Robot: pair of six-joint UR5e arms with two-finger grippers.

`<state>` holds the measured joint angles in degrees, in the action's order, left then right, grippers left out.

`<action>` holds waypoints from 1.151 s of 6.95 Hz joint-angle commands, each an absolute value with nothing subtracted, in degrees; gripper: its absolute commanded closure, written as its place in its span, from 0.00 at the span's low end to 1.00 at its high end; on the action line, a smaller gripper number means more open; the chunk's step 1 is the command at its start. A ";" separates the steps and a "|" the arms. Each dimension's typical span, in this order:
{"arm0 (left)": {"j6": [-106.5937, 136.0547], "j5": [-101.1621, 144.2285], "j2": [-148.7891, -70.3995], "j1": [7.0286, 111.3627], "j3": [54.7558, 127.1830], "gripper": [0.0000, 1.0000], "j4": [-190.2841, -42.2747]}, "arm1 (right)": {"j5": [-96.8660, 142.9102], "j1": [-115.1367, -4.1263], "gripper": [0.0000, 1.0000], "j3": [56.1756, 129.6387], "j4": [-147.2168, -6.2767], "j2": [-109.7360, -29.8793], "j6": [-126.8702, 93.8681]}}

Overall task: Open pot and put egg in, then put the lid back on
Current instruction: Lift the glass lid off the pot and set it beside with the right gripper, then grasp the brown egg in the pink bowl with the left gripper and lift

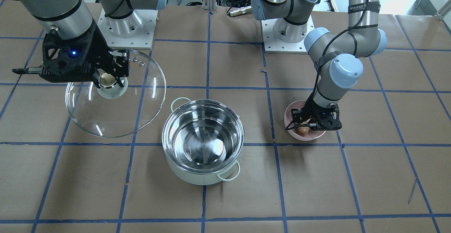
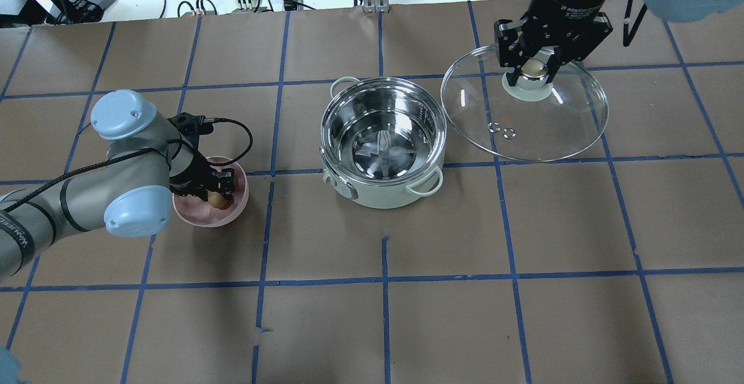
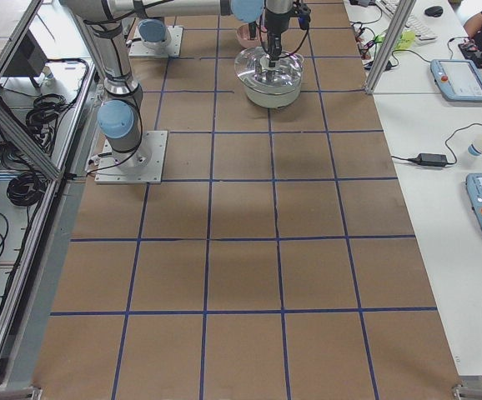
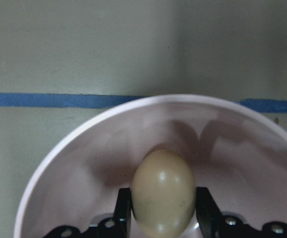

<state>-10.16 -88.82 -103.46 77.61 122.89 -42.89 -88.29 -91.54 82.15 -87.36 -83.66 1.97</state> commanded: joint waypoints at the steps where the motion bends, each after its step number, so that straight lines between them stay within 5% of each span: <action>1: -10.20 -88.68 -103.45 77.61 122.70 0.76 -42.89 | -88.33 -91.23 0.82 82.09 -87.28 -83.85 2.11; 8: -6.02 -88.07 -98.52 84.44 108.74 0.77 -56.51 | -87.98 -90.44 0.82 82.00 -87.36 -84.38 2.20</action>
